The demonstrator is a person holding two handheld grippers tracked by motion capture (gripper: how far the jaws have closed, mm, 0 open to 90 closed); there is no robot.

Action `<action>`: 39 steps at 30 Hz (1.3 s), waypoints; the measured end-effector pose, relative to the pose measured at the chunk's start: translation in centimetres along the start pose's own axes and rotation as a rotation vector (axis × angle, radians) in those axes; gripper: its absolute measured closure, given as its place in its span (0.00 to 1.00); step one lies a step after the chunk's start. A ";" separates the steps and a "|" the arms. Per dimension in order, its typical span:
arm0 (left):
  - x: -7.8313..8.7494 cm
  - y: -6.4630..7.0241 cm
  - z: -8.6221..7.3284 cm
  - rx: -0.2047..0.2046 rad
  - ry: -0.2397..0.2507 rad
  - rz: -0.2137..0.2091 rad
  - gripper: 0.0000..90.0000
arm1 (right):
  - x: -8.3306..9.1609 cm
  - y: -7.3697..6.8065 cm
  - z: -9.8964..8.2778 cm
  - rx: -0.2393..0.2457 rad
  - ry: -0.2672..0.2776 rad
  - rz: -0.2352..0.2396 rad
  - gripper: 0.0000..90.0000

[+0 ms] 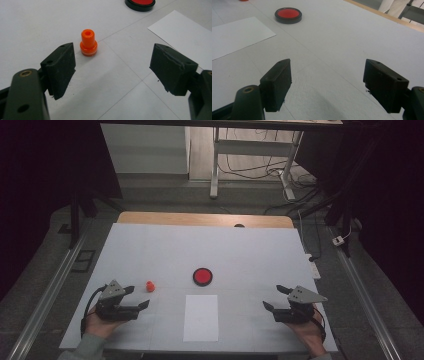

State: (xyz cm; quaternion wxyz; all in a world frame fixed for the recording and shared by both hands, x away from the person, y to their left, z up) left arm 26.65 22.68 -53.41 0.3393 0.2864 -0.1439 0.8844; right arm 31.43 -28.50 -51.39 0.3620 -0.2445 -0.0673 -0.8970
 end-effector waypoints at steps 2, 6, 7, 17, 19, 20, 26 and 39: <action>0.1 0.0 0.0 0.002 0.001 0.000 0.23 | 0.0 0.0 0.0 0.000 0.002 0.001 0.26; 0.1 0.0 0.1 0.006 0.004 0.001 0.23 | 0.0 0.0 0.0 -0.002 0.013 0.001 0.27; 0.1 -0.1 0.1 0.010 0.006 0.002 0.23 | 0.0 0.0 0.0 -0.002 0.013 0.001 0.27; 0.2 -0.2 0.2 0.030 0.002 0.004 0.23 | 0.0 0.2 -0.1 -0.008 0.006 -0.006 0.28; 0.2 -0.2 0.2 0.030 0.002 0.007 0.23 | -0.1 0.2 -0.1 -0.009 0.005 -0.006 0.28; 0.2 -0.1 0.2 0.031 0.001 0.006 0.23 | -0.1 0.2 -0.1 -0.012 0.004 -0.009 0.28; 0.5 0.0 0.3 0.029 0.005 0.004 0.22 | 0.0 0.3 -0.1 -0.022 0.007 -0.012 0.30; 0.4 -0.2 1.8 -0.019 -0.002 0.012 0.22 | -0.1 0.3 0.0 -0.022 0.000 -0.021 0.32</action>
Point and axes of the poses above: each handheld gripper's, and its own axes: x roughly backward along the jaws, z roughly out of its top, y roughly to its right, the point moved 3 cm from there along -x, roughly forward along the jaws, and after that the axes turned 12 degrees about -x, right-handed, at the moved point
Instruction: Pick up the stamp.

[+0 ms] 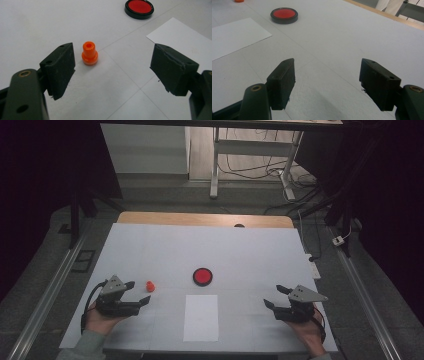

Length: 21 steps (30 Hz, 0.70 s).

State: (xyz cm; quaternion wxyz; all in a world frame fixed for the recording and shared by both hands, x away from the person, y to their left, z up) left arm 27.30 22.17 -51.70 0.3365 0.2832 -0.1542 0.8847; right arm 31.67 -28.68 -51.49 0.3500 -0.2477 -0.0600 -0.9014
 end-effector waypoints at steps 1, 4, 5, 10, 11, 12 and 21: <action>-0.1 0.0 0.1 -0.003 -0.005 0.002 0.22 | 0.0 0.0 0.0 -0.002 0.002 0.002 0.32; -0.5 -0.1 0.4 -0.010 -0.018 0.006 0.21 | 0.0 0.0 0.0 -0.002 0.000 0.000 0.32; -0.6 -0.2 0.5 -0.010 -0.024 0.007 0.21 | -0.1 0.0 0.0 -0.002 -0.002 0.001 0.32; -1.5 -1.1 0.8 -0.002 -0.077 0.049 0.22 | -0.2 -0.1 -0.1 -0.001 -0.009 0.002 0.32; -1.5 -1.1 0.8 -0.002 -0.077 0.049 0.22 | -0.2 -0.1 -0.1 -0.001 -0.009 0.002 0.32; -1.6 -1.3 0.9 0.001 -0.083 0.052 0.22 | -0.2 -0.1 -0.1 -0.002 -0.009 0.001 0.32; -3.5 -2.6 1.3 -0.015 -0.143 0.033 0.26 | -0.2 -0.1 -0.1 -0.004 -0.013 -0.001 0.32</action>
Point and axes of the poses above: each handheld gripper's, and its own axes: x roughly backward along the jaws, z roughly out of its top, y roughly to its right, the point moved 3 cm from there along -x, roughly forward along the jaws, and after that the axes turned 12 degrees about -x, right-handed, at the moved point
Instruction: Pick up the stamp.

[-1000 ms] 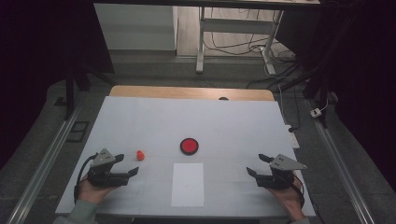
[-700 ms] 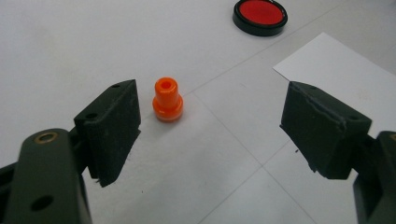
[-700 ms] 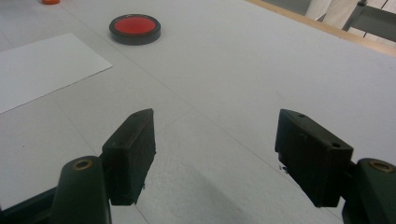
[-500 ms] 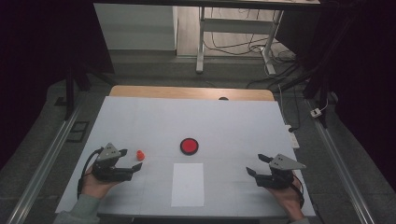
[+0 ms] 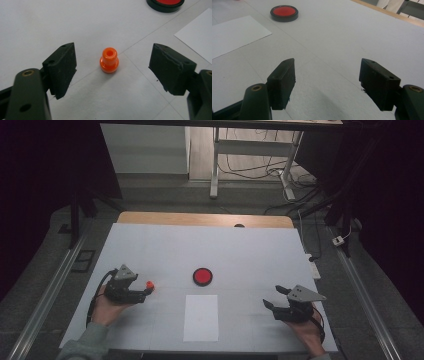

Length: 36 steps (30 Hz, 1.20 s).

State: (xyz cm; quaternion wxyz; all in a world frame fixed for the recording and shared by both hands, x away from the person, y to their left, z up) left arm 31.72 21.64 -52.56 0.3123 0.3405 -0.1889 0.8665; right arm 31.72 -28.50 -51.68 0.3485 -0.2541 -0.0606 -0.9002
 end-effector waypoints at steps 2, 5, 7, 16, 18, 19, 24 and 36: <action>-0.5 -0.3 0.4 -0.009 -0.012 -0.002 0.28 | 0.0 0.1 0.0 -0.001 0.005 0.000 0.32; -1.1 -0.6 1.1 -0.019 -0.020 0.001 0.30 | 0.0 0.1 0.0 -0.001 0.002 -0.001 0.32; -1.5 -0.7 1.3 -0.027 -0.038 0.012 0.30 | 0.0 0.1 0.0 -0.001 0.004 0.000 0.32; -1.7 -0.5 0.9 0.004 -0.047 -0.035 0.35 | -0.1 0.0 -0.1 -0.002 0.000 0.000 0.32; -1.8 -0.5 0.7 0.001 -0.058 -0.031 0.35 | 0.0 0.0 -0.1 0.000 -0.004 -0.004 0.32; -1.8 -0.5 0.7 0.002 -0.060 -0.031 0.34 | -0.1 0.0 -0.1 -0.006 -0.001 -0.003 0.32; -2.0 -0.5 0.5 0.009 -0.064 -0.034 0.34 | 0.0 0.1 -0.1 -0.004 -0.005 -0.010 0.32; -2.5 -0.4 -0.1 -0.009 -0.058 -0.024 0.57 | 0.0 0.1 -0.2 -0.007 -0.001 -0.012 0.32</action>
Point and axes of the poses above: each handheld gripper's, and its own axes: x roughly backward along the jaws, z roughly out of its top, y roughly to its right, the point moved 3 cm from there along -x, roughly forward along the jaws, and after that the axes turned 12 degrees about -x, right-handed, at the moved point
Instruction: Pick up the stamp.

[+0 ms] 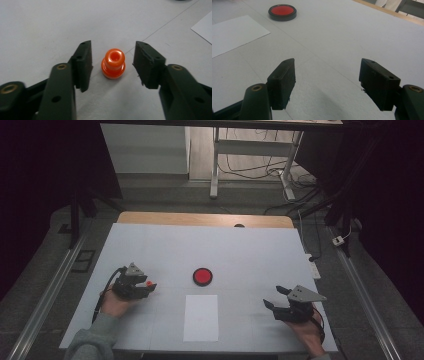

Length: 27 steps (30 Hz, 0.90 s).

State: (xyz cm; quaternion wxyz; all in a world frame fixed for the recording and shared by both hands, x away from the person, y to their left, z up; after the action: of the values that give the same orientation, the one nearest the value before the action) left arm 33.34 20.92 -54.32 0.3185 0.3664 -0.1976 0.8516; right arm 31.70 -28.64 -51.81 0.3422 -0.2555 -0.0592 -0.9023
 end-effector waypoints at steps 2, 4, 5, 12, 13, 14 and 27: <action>-0.1 0.0 0.0 -0.001 0.004 -0.003 0.61 | 0.0 0.0 0.0 -0.001 0.001 -0.001 0.32; -0.1 0.0 0.0 0.000 0.007 -0.003 0.62 | 0.0 0.0 0.0 0.001 0.002 -0.002 0.32; -0.2 0.0 -0.1 0.000 0.008 -0.005 0.64 | 0.0 0.0 0.0 0.001 0.006 0.000 0.32; -0.4 0.1 -0.1 -0.011 -0.003 -0.011 0.72 | 0.0 0.0 0.0 0.000 0.005 -0.004 0.32; -0.4 0.1 -0.1 -0.012 -0.004 -0.012 0.74 | 0.0 0.0 0.0 0.000 0.005 -0.004 0.32; -0.5 0.1 -0.1 -0.014 -0.007 -0.012 0.74 | 0.0 0.0 0.0 0.000 0.005 -0.004 0.32; -0.4 0.1 -0.2 -0.024 -0.012 -0.004 0.80 | 0.0 0.0 0.0 0.001 0.002 -0.004 0.32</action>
State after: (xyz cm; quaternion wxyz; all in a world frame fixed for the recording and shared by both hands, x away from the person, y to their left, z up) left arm 33.43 20.79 -54.75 0.3232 0.3681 -0.2091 0.8464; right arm 31.71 -28.64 -51.83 0.3405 -0.2542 -0.0600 -0.9032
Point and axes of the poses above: each handheld gripper's, and its own axes: x roughly backward along the jaws, z roughly out of its top, y roughly to its right, the point moved 3 cm from there along -x, roughly forward along the jaws, and after that the axes turned 12 degrees about -x, right-handed, at the moved point
